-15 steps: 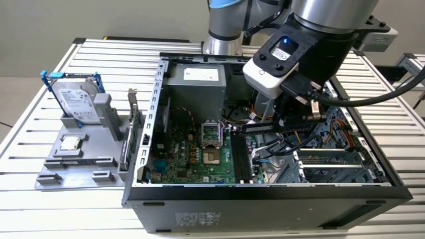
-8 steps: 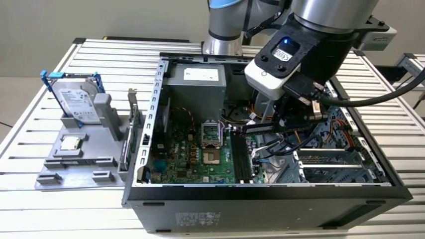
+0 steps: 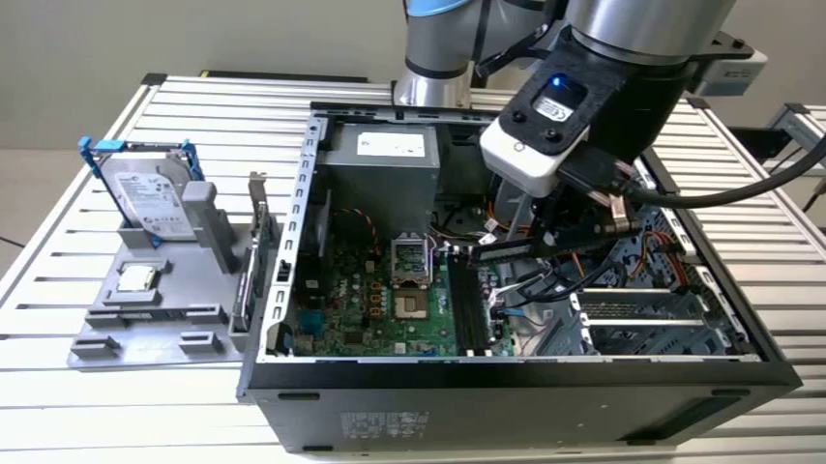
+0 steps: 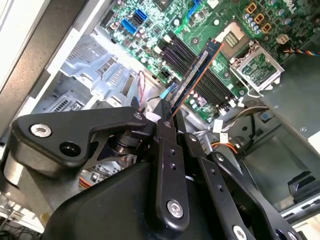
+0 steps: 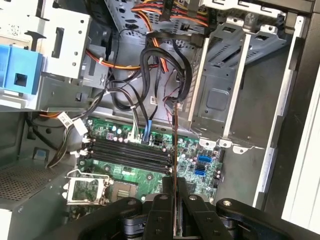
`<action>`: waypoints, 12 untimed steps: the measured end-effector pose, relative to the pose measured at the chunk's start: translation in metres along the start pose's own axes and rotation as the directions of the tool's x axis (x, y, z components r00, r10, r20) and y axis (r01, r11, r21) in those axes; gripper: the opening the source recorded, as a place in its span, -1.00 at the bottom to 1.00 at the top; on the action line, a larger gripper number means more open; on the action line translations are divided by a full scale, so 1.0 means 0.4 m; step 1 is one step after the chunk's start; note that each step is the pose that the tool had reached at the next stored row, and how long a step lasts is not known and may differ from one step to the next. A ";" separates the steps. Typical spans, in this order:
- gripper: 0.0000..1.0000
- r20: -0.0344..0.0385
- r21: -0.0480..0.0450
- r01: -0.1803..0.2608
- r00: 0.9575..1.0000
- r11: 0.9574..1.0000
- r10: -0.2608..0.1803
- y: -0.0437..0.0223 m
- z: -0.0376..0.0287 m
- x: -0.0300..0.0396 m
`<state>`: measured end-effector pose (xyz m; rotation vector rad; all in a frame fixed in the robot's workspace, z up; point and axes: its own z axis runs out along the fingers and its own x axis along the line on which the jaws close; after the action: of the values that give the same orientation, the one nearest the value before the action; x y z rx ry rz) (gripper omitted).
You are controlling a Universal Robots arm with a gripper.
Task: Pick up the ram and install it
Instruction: 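Insert the ram into the slot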
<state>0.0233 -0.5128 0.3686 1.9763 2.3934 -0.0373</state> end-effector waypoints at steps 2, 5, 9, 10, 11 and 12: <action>-1.00 0.000 0.000 0.011 1.000 1.000 -0.011 0.000 0.000 0.000; -1.00 0.000 -0.001 0.028 1.000 1.000 -0.028 0.000 0.000 0.000; -1.00 0.000 -0.002 0.054 0.999 0.999 -0.054 0.000 0.000 0.001; -1.00 0.000 -0.003 0.060 0.998 0.998 -0.060 0.000 0.000 0.001; -1.00 0.001 -0.003 0.066 0.998 0.998 -0.066 0.000 0.000 0.001; -1.00 0.001 -0.003 0.071 0.997 0.997 -0.071 0.000 0.000 0.001</action>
<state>0.0233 -0.5124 0.3686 1.8886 2.4614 -0.0363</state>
